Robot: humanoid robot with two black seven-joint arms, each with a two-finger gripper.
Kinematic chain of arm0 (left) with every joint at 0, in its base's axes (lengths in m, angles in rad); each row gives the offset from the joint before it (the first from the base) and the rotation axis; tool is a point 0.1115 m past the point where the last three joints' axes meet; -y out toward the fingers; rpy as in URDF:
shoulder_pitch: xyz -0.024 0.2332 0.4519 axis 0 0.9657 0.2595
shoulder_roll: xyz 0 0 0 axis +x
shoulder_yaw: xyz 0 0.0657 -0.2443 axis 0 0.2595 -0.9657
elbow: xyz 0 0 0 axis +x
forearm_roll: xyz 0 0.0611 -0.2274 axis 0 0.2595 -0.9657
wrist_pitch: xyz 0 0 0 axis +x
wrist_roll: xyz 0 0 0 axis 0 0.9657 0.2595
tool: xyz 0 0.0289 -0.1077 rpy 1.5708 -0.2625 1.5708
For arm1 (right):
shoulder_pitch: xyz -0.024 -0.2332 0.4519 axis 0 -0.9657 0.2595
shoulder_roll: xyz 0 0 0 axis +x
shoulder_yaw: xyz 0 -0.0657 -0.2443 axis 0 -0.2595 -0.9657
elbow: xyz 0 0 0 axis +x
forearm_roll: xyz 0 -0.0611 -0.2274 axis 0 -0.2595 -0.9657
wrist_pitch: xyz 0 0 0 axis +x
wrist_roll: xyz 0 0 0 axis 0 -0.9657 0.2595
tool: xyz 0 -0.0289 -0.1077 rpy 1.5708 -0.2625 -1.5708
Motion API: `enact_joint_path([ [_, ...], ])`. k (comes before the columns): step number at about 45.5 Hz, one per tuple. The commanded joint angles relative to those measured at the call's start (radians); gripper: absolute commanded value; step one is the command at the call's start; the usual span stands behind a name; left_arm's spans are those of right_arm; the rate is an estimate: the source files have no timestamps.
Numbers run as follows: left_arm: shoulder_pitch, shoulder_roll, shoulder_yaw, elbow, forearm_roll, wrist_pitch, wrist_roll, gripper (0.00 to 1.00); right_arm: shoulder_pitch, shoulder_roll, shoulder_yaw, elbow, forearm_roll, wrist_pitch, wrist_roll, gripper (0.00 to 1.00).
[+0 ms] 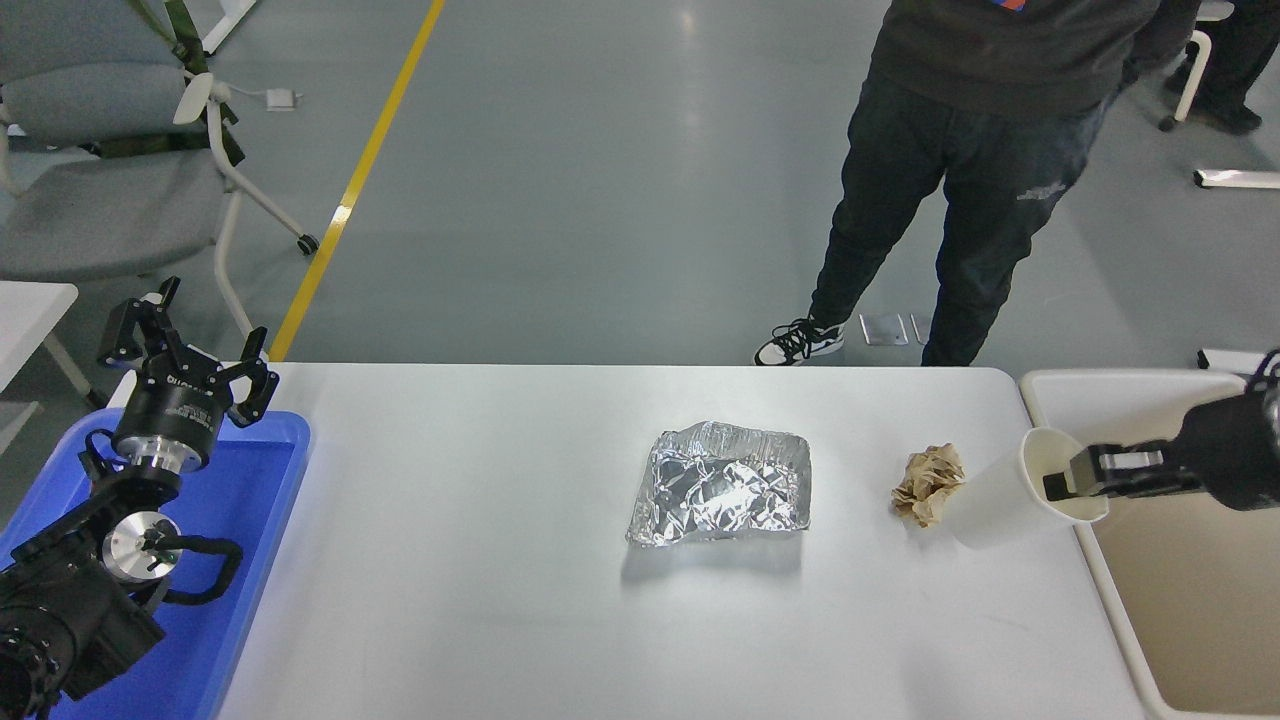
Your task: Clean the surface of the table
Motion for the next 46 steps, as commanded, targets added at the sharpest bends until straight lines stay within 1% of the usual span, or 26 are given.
enact_joint_path([
  [1, 0.000, 0.000, 0.000, 0.000, 0.000, 0.000, 0.000, 1.00, 0.197, -0.081, -0.003, 0.007, 0.104, 0.053, -0.006, 0.00],
  [12, 0.000, 0.000, 0.000, 0.000, 0.000, 0.000, 0.000, 1.00, 0.203, -0.146, -0.004, -0.009, 0.095, 0.053, -0.004, 0.00],
  [24, 0.000, 0.000, 0.000, 0.000, 0.000, 0.000, 0.000, 1.00, 0.201, -0.203, -0.010, -0.134, 0.085, 0.053, 0.002, 0.00],
  [42, 0.000, 0.000, 0.000, 0.000, 0.000, 0.000, 0.000, 1.00, 0.197, -0.177, -0.114, -0.371, 0.068, 0.053, 0.011, 0.00],
  [46, 0.000, 0.000, 0.000, 0.000, 0.000, 0.000, 0.000, 1.00, 0.188, -0.159, -0.171, -0.460, 0.068, 0.053, 0.037, 0.00],
])
